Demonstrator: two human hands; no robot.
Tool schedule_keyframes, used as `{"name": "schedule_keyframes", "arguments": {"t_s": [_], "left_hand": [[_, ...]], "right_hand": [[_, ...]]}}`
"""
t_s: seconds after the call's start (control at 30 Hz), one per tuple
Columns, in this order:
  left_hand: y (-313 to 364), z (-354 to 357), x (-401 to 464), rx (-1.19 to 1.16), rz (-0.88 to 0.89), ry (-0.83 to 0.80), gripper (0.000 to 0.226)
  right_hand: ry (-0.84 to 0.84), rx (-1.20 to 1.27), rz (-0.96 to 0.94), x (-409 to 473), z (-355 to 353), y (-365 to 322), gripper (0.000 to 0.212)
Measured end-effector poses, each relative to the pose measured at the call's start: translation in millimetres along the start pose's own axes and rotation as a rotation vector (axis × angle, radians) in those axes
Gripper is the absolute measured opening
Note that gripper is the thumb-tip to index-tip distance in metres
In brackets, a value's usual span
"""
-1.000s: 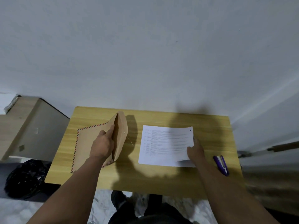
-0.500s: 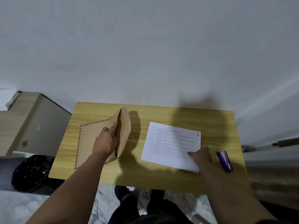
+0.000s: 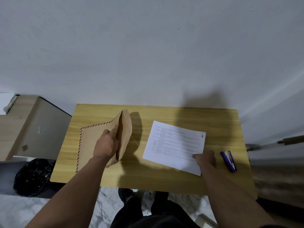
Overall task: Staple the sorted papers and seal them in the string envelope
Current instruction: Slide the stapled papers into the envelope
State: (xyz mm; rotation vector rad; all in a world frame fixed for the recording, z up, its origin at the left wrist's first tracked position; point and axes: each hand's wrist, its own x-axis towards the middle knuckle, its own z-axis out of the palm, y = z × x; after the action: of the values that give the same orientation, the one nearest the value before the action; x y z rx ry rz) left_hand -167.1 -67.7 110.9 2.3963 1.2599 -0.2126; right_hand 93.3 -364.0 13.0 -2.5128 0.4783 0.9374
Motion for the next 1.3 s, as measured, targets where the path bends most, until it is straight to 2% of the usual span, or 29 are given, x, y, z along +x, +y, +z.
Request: {"name": "schedule_keyframes", "arguments": {"t_s": [0.13,0.2,0.27,0.4,0.5,0.63,0.77,0.97,1.17,1.3], "left_hand": [[2,-1,-1,-0.02,-0.004,0.01,0.055],[2,-1,-3,-0.032,-0.009,0.016,0.053],[0,-2,-3,-0.034,-0.025,0.022,0.052],[5,-2,-4,-0.181,-0.12,0.062,0.046],[7,-1,-3,-0.092,-0.062,0.06,0.049],[11,2,0,-0.064,-0.074,0.051,0.054],[15,4,1,-0.075,-0.082,0.058,0.054],[19,3,3,-0.083,-0.082,0.069,0.057],[20,3,0,-0.089,-0.054,0.087,0.054],[29,5,-5,-0.083,-0.04,0.094,0.052]], "right_hand": [[0.005,0.082,-0.164,2,-1,4,0.053],[0.045,0.033,-0.282,1,-5,-1,0.039],[0.116,-0.036,-0.394,-2,-13,-12,0.034],[0.162,-0.121,-0.677,-26,-39,-57,0.032],[0.204,-0.191,-0.858,-57,-71,-106,0.035],[0.28,-0.023,-1.152,-112,-120,-162,0.056],[0.204,0.118,-1.315,-158,-160,-194,0.057],[0.061,0.12,-1.345,-193,-157,-203,0.055],[0.034,0.021,-1.27,-192,-123,-198,0.056],[0.082,0.016,-1.271,-194,-101,-198,0.058]]}}
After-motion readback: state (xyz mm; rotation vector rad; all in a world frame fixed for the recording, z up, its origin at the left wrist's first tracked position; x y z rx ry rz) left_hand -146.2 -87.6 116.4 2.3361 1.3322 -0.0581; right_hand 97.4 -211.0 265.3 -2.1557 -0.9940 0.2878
